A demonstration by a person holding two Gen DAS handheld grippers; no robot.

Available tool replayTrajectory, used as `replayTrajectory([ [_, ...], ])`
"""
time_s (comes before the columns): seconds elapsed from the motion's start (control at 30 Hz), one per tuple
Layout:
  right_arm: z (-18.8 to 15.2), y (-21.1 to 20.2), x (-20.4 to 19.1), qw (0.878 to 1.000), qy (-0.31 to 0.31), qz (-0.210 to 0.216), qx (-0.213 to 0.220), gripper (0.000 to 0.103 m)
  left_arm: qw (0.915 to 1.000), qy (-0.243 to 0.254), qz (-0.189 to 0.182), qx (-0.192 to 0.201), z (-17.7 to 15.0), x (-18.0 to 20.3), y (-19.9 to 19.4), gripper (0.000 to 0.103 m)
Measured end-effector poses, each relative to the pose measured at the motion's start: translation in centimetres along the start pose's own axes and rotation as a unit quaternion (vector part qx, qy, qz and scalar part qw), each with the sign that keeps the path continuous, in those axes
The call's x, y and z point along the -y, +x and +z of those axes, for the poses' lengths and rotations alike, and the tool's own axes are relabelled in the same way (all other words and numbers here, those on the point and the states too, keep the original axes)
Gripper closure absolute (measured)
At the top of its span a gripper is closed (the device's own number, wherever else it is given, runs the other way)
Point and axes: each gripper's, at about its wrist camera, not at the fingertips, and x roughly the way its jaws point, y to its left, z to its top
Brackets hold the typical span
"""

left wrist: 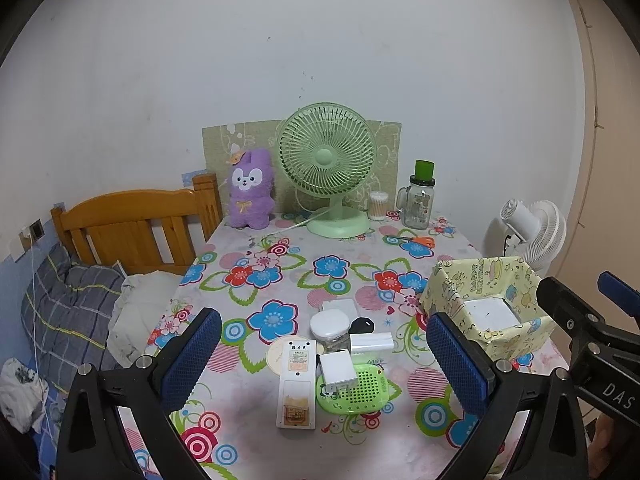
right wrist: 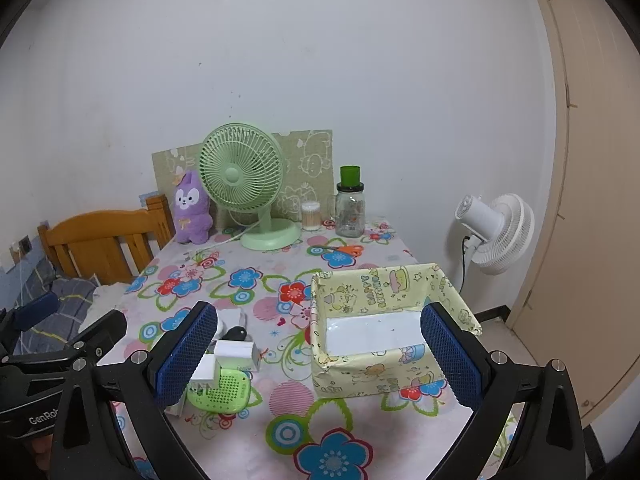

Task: Organize rigid objects
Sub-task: 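Move both grippers toward the white items on the green mesh basket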

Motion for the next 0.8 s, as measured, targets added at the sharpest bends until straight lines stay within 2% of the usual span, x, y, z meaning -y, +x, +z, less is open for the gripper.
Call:
replayTrajectory([
  [0.3,-0.1,1.0,-0.7,1.0,-0.002,0.004,0.006,0.0,0.9999,-0.005,-0.001,-0.014,-0.4,-0.5,1.3,0.0],
  [0.57,-0.6,2.6,-1.6,1.0,-0.008,0.016,-0.02,0.001,0.9994,-0.004,0.004,-0.033,-1.6,-0.9,3.1,0.0],
  [0.8,-1.4,5.1,-2.5,0.998,-0.02,0.027,-0.055,0.003,0.9975,-0.012,0.004,-0.07,-2.7,-1.6,5.7,0.0],
])
